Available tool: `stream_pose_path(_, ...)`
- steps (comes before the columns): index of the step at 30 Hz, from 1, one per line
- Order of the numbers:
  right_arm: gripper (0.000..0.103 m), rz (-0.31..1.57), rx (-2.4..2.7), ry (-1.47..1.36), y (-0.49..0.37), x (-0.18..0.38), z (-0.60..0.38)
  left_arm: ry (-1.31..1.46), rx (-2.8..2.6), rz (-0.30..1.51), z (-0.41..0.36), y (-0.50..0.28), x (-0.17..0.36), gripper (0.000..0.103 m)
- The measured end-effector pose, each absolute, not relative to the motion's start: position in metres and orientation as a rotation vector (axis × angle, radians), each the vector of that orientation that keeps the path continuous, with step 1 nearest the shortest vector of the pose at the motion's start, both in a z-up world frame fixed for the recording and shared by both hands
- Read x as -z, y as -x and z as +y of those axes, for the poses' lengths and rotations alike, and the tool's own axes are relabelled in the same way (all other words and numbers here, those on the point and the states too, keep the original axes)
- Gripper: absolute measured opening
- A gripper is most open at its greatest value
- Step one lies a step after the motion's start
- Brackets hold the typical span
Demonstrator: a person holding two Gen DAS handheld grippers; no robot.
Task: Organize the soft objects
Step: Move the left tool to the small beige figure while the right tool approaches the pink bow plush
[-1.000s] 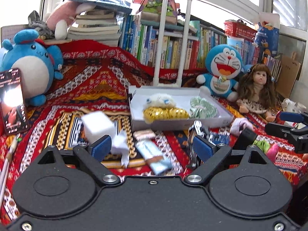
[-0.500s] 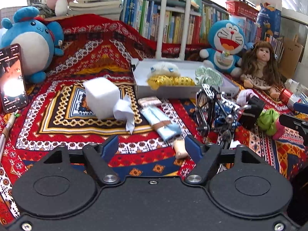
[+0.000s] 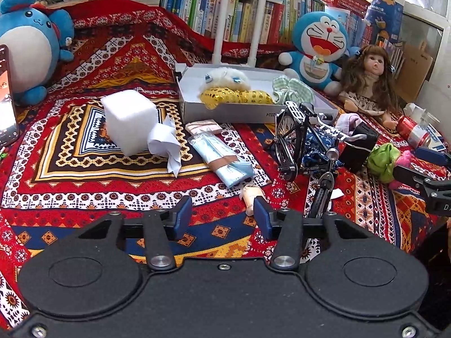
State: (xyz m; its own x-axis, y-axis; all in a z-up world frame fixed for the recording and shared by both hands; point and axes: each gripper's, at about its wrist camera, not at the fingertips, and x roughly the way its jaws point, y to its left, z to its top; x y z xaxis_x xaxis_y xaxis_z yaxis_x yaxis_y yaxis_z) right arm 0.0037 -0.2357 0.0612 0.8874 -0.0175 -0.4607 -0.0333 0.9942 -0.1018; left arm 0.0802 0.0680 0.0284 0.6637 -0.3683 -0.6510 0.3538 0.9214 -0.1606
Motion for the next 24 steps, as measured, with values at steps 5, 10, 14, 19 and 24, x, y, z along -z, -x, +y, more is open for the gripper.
stream_pose_path(5, 0.097, 0.487, -0.011, 0.122, -0.004, -0.058, -0.234, 0.028, 0.416, 0.771, 0.068, -0.086, -0.026, 0.043)
stream_pose_path(10, 0.095, 0.492, -0.01, 0.137, -0.005, -0.056, -0.233, 0.062, 0.43, 0.805, 0.071, -0.094, -0.025, 0.039)
stream_pose_path(14, 0.095, 0.498, -0.011, 0.141, -0.007, -0.054, -0.233, 0.122, 0.458, 0.85, 0.076, -0.103, -0.024, 0.028)
stream_pose_path(19, 0.095, 0.502, -0.01, 0.152, -0.008, -0.051, -0.232, 0.191, 0.503, 0.889, 0.076, -0.11, -0.023, 0.028)
stream_pose_path(24, 0.095, 0.504, -0.009, 0.157, -0.009, -0.051, -0.232, 0.226, 0.536, 0.916, 0.072, -0.119, -0.026, 0.028)
